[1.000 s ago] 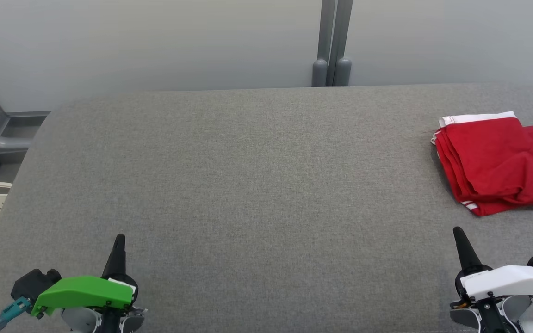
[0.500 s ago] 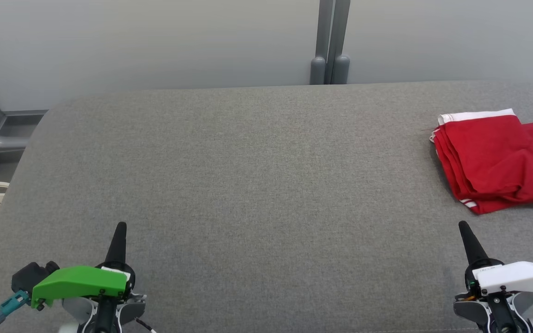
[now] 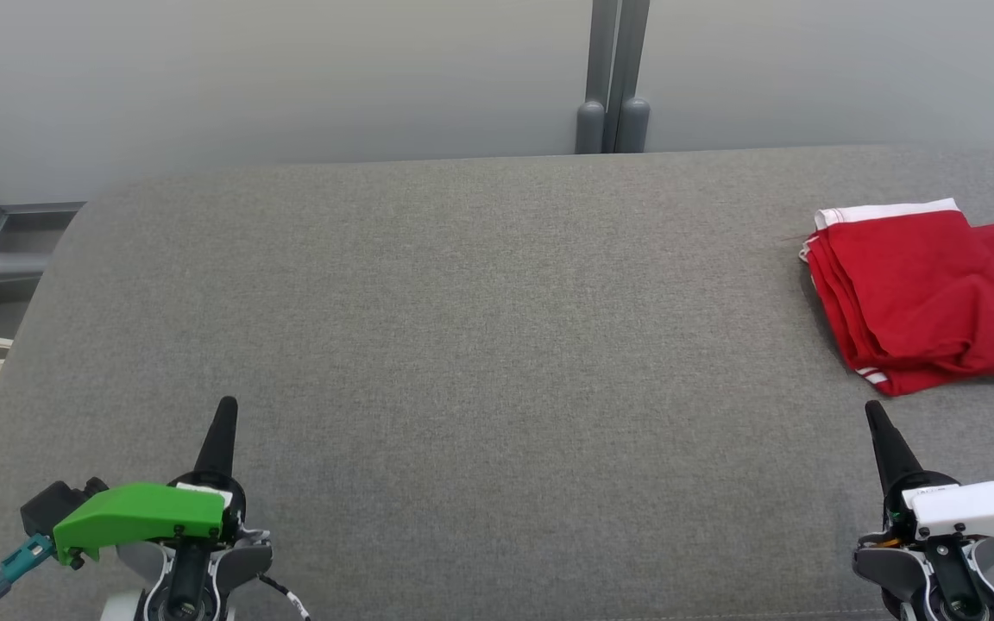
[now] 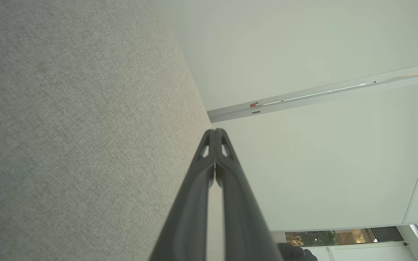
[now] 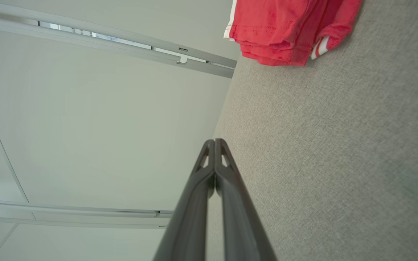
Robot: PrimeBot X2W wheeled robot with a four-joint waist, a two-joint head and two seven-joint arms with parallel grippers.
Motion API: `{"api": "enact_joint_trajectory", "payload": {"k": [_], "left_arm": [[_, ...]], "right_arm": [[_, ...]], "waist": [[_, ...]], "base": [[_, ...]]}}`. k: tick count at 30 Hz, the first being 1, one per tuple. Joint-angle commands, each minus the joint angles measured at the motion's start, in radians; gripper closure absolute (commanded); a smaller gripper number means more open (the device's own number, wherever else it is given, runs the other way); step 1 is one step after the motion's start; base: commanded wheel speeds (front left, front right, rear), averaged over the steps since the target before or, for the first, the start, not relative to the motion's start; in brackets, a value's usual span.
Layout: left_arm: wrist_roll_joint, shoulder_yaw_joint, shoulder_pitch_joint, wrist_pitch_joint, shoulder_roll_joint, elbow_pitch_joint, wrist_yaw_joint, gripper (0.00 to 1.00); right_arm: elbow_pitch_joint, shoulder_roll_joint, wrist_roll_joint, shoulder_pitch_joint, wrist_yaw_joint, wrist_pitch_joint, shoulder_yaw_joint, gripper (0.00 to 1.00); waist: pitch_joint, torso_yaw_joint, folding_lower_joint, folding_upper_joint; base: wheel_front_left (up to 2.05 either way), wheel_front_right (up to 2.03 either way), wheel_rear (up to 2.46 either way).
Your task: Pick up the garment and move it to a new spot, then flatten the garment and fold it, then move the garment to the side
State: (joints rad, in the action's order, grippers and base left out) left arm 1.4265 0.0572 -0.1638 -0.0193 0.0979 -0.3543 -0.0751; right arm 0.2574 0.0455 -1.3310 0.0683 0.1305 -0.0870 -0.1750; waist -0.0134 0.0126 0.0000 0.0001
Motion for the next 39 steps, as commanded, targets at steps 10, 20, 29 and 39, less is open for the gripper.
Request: {"api": "enact_joint_trajectory", "payload": {"k": [10,20,29,39], "left_arm": [[0.064,-0.024,-0.044,-0.022,-0.014,-0.002,-0.022,1.0],[0.115,-0.041,-0.059,-0.04,-0.028,-0.008,-0.035,1.0],[0.158,-0.054,-0.07,-0.054,-0.038,-0.014,-0.048,1.0],[0.201,-0.069,-0.084,-0.069,-0.05,-0.019,-0.06,1.0]], "right_arm": [[-0.012,0.006,-0.085,0.026,0.0,-0.018,-0.018,1.0],[-0.014,0.006,-0.155,0.032,0.0,-0.033,-0.031,1.0],[-0.015,0.006,-0.214,0.038,0.0,-0.044,-0.041,1.0],[-0.017,0.007,-0.274,0.043,0.0,-0.055,-0.053,1.0]], "waist": [[0.004,-0.003,0.0,-0.0001],[0.009,-0.007,0.0,-0.0001],[0.013,-0.01,0.0,-0.0001],[0.018,-0.013,0.0,-0.0001]], "base": [[0.0,0.0,0.0],[0.0,0.0,0.0],[0.0,0.0,0.0],[0.0,0.0,0.0]]}}
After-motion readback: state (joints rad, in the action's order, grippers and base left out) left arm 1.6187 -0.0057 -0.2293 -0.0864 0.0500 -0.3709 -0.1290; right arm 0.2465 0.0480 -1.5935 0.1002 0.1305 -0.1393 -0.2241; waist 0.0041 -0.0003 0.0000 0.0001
